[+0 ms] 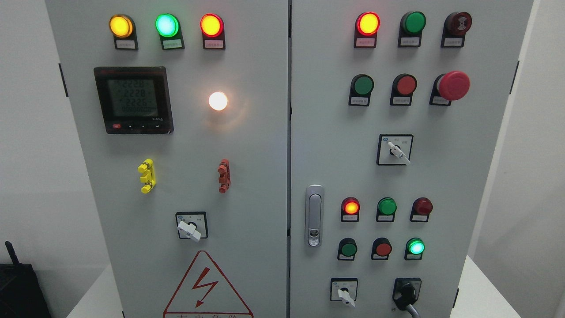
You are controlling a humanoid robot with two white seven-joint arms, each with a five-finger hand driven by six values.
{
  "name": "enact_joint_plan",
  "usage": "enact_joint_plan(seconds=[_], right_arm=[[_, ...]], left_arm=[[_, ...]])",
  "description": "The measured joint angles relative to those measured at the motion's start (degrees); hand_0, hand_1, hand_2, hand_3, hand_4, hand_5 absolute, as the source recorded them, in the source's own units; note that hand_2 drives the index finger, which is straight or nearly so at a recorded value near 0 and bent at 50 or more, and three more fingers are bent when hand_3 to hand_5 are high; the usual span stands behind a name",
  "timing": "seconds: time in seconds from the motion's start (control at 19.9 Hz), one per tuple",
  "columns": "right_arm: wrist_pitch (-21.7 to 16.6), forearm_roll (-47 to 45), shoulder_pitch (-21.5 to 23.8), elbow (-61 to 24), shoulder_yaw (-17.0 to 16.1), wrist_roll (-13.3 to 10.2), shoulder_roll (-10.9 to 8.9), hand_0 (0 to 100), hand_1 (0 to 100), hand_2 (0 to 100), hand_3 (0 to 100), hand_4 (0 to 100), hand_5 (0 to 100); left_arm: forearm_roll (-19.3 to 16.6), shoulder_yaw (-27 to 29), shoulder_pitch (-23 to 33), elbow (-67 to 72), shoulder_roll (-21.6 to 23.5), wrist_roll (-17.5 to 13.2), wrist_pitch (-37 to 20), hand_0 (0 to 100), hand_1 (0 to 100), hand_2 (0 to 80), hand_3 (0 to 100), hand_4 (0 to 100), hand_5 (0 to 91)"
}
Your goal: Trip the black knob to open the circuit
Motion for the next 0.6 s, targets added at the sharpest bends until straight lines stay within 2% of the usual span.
enact_joint_plan(seconds=[0.6], right_arm=[[-0.14,-0.07,0.15,0.24,-0.60,0.09,-0.16,0,17,0,92,83,71]], left_arm=[[0.00,0.00,0.00,0.00,0.01,0.00,0.02,12,39,0.0,0,0,0.0]])
